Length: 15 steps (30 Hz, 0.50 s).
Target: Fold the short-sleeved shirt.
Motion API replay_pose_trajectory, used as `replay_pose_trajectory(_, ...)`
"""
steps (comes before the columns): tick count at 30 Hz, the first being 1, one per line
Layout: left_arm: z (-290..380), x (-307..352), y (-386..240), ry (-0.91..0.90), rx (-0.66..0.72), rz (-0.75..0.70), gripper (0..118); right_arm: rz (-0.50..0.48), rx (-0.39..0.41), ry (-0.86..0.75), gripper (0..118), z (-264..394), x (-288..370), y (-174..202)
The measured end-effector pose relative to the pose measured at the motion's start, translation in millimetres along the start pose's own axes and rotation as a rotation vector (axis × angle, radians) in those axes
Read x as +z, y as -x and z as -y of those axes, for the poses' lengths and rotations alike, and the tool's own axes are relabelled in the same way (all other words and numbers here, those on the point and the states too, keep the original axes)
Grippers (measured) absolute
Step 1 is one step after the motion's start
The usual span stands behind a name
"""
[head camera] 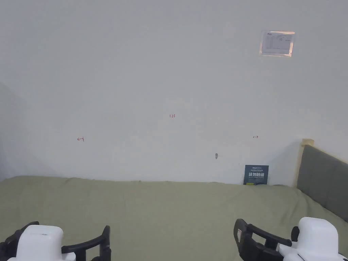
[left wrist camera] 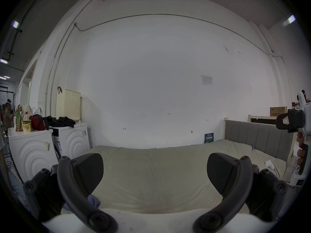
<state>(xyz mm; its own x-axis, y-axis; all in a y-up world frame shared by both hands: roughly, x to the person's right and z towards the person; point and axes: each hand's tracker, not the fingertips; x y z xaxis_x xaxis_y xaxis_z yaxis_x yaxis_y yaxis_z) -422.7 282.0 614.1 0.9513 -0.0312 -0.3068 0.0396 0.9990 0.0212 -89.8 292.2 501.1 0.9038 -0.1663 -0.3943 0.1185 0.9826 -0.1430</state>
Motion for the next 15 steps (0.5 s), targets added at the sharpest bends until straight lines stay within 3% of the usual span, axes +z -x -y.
replay_pose_trajectory(5,0.8,-2.6,-0.4,-0.001,0.000,0.004,118,0.006,0.038,-0.021,113,-2.4,5.8,8.8)
replay_pose_trajectory(12,0.8,-5.3,0.2,0.005,0.003,0.002,118,-0.007,0.032,-0.010,113,-2.7,3.2,11.9)
replay_pose_trajectory(15,1.6,-5.7,0.4,0.009,0.007,0.001,118,-0.023,-0.032,0.032,113,-3.8,-2.9,3.8)
